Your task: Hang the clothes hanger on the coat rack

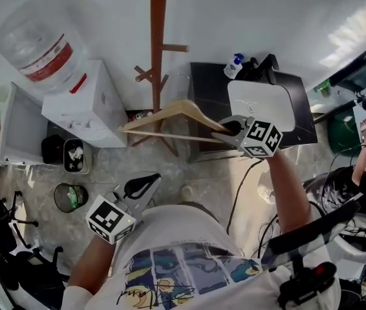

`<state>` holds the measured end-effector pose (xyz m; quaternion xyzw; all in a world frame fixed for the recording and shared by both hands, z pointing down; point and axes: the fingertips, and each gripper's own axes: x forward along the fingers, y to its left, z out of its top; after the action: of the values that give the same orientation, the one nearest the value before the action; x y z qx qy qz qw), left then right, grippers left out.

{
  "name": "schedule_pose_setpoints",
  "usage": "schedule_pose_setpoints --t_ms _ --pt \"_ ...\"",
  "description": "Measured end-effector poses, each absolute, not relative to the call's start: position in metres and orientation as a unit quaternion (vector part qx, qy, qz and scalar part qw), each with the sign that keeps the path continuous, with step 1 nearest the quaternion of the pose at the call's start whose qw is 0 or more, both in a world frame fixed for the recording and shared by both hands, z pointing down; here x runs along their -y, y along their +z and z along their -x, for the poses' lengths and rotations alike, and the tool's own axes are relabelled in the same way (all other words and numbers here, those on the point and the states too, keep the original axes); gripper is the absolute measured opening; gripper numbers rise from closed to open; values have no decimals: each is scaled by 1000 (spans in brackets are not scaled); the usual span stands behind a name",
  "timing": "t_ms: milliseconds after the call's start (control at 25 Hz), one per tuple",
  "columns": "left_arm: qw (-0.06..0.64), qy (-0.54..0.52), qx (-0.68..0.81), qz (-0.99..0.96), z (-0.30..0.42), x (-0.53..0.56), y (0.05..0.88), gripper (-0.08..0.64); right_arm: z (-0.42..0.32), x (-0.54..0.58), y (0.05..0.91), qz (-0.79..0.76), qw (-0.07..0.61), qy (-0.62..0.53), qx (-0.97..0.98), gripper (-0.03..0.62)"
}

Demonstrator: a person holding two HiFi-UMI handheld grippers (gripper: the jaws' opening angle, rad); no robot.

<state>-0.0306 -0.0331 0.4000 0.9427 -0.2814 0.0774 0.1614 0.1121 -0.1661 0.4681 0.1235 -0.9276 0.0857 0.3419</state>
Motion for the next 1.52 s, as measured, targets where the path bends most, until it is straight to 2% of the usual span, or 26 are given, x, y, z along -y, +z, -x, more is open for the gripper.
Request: schedule_pose_setpoints --t_ms 320,720,1160,1520 --pt "151 78 301 -938 89 20 399 3 -55 196 483 -146 345 90 923 35" --pt "152 81 315 -933 146 16 404 3 -31 231 526 -195 357 126 905 35" --pt "155 79 309 -935 166 16 406 3 -29 241 564 -224 376 141 888 37" --pt "163 82 306 -934 172 9 412 3 -29 246 580 -245 365 142 887 38"
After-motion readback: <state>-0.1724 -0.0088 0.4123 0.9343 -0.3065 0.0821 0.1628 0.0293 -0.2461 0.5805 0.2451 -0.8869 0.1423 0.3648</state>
